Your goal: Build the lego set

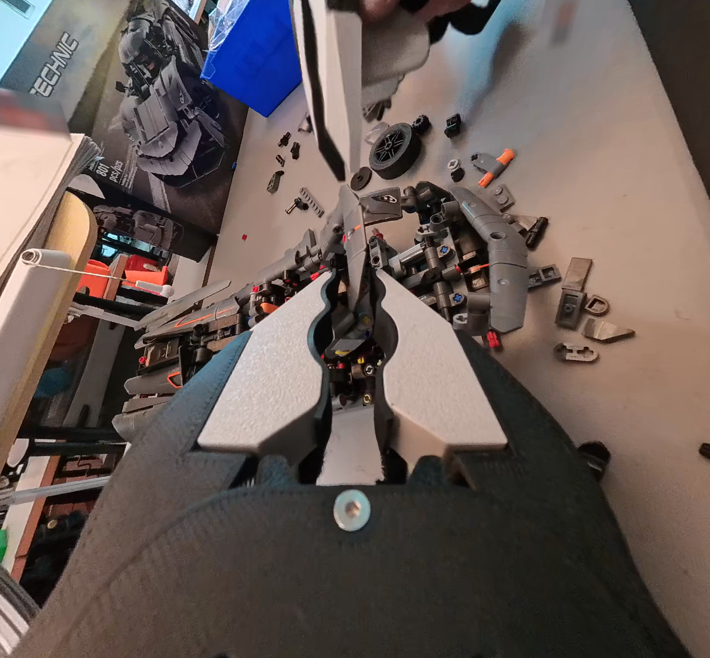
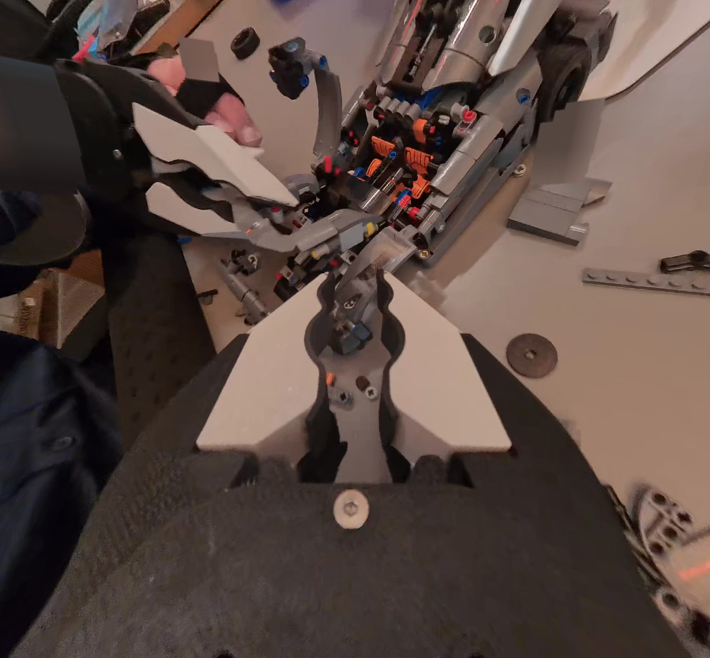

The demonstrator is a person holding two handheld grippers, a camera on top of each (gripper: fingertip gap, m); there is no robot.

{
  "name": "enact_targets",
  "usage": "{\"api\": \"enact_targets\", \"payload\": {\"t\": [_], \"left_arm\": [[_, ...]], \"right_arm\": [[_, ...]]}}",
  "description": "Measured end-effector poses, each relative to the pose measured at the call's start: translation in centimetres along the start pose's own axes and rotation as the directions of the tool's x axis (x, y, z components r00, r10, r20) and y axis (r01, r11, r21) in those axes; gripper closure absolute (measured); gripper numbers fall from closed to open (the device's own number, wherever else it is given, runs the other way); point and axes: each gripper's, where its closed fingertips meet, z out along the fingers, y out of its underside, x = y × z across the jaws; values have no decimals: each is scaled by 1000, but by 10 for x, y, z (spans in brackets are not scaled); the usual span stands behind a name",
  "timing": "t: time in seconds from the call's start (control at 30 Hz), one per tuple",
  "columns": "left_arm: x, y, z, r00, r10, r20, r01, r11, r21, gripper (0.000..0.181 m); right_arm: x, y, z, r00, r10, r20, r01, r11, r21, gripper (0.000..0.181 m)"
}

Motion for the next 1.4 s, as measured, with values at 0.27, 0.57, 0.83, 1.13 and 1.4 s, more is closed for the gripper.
{"api": "enact_targets", "payload": {"t": [0.27, 0.57, 0.83, 1.13, 1.4], "left_arm": [[0, 1, -2, 1000, -1, -5, 1, 1000, 3, 169], [-2, 4, -2, 1000, -1, -6, 1, 1000, -2, 170], [-2, 5, -3, 1000, 1, -3, -1, 1000, 0, 171], [-2, 5, -2, 1000, 9, 3, -9, 1000, -8, 171], [-2, 5, -2, 1000, 12, 7, -12, 1000, -8, 171]], "right_arm": [[15, -7, 15, 995, 100, 25, -100, 995, -19, 157], [16, 0, 26, 980, 177, 86, -173, 984, -52, 167], [10, -5, 25, 972, 181, 150, -180, 983, -25, 174], [13, -4, 19, 966, 209, 155, -207, 978, -26, 176], [2, -4, 6, 963, 183, 199, -186, 983, -5, 178]]}}
